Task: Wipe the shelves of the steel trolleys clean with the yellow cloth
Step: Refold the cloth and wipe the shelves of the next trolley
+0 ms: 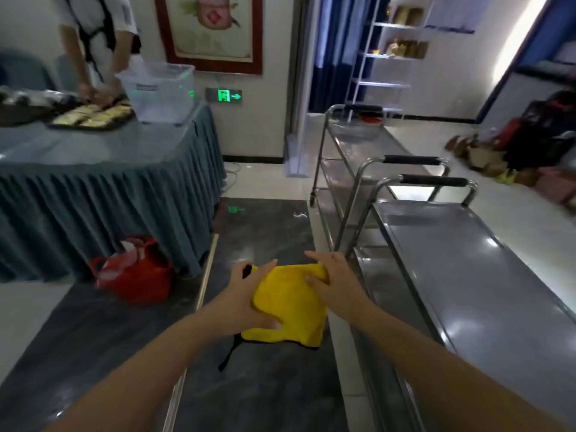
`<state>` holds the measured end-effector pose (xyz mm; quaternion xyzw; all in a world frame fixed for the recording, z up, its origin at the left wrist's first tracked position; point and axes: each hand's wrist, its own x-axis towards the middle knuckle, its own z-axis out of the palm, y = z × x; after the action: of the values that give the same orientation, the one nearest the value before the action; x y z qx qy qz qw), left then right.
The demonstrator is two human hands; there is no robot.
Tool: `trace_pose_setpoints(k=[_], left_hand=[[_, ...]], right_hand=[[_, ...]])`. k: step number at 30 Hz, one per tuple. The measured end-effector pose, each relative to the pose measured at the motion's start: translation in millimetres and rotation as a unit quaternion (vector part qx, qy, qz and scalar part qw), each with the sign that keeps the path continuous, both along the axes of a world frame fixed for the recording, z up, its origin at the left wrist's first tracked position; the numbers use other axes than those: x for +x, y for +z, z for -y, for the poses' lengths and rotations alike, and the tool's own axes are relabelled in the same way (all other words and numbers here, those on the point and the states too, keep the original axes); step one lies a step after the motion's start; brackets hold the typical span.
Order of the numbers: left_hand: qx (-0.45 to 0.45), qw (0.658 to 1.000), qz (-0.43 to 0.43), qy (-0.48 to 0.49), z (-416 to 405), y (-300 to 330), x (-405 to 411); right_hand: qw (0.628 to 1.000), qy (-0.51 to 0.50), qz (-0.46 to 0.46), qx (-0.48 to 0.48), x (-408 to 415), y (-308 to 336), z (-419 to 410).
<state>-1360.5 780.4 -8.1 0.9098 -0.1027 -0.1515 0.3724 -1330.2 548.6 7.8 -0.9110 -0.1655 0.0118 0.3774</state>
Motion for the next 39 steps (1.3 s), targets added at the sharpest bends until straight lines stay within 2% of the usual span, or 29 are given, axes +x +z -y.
trace_pose_setpoints(k=[5, 9, 14, 16, 19, 23, 25, 27, 31, 33, 34, 36, 39], left_hand=[[0.174, 0.978, 0.059, -0.1, 39.3, -13.2, 61.9], [0.227, 0.961, 0.085, -0.136, 68.6, -23.8, 127.0], [0.215, 0.954, 0.052, -0.201, 110.8, -37.3, 219.3], [0.199, 0.954, 0.038, -0.22, 125.6, -39.3, 254.0], [0.186, 0.952, 0.013, -0.244, 145.4, -37.0, 294.3], [0.179, 0.942, -0.016, -0.282, 174.5, -33.3, 337.3], [0.212, 0.924, 0.005, -0.319, 188.9, -37.3, 361.0], [0.262, 0.894, 0.072, -0.357, 203.8, -46.2, 387.3], [0.307, 0.822, 0.206, -0.434, 236.2, -70.3, 437.1], [0.313, 0.782, 0.231, -0.488, 248.7, -86.5, 455.6], [0.305, 0.777, 0.218, -0.506, 253.9, -97.1, 462.8], [0.274, 0.795, 0.147, -0.521, 261.2, -122.9, 474.6], [0.184, 0.842, 0.024, -0.506, 274.8, -157.5, 498.0]], right_hand=[[0.996, -0.082, -0.02, -0.01, 26.1, 3.1, 9.7], [0.993, -0.094, -0.05, -0.057, 56.9, -9.3, 35.8], [0.985, -0.049, -0.151, -0.07, 109.8, -46.6, 91.9], [0.984, -0.046, -0.156, -0.07, 130.9, -62.8, 112.1], [0.989, -0.055, -0.094, -0.101, 161.9, -85.0, 133.3], [0.974, -0.099, -0.03, -0.204, 207.0, -98.5, 149.8], [0.977, -0.131, -0.042, -0.165, 221.7, -101.1, 159.0], [0.976, -0.177, -0.08, -0.102, 229.7, -104.9, 168.2], [0.95, -0.261, -0.161, -0.058, 233.7, -115.9, 172.8], [0.933, -0.312, -0.175, -0.022, 231.7, -122.3, 167.0], [0.925, -0.338, -0.175, -0.015, 230.5, -126.9, 162.9], [0.904, -0.385, -0.186, -0.013, 229.0, -140.7, 151.6], [0.856, -0.467, -0.221, 0.009, 235.5, -161.9, 139.6]])
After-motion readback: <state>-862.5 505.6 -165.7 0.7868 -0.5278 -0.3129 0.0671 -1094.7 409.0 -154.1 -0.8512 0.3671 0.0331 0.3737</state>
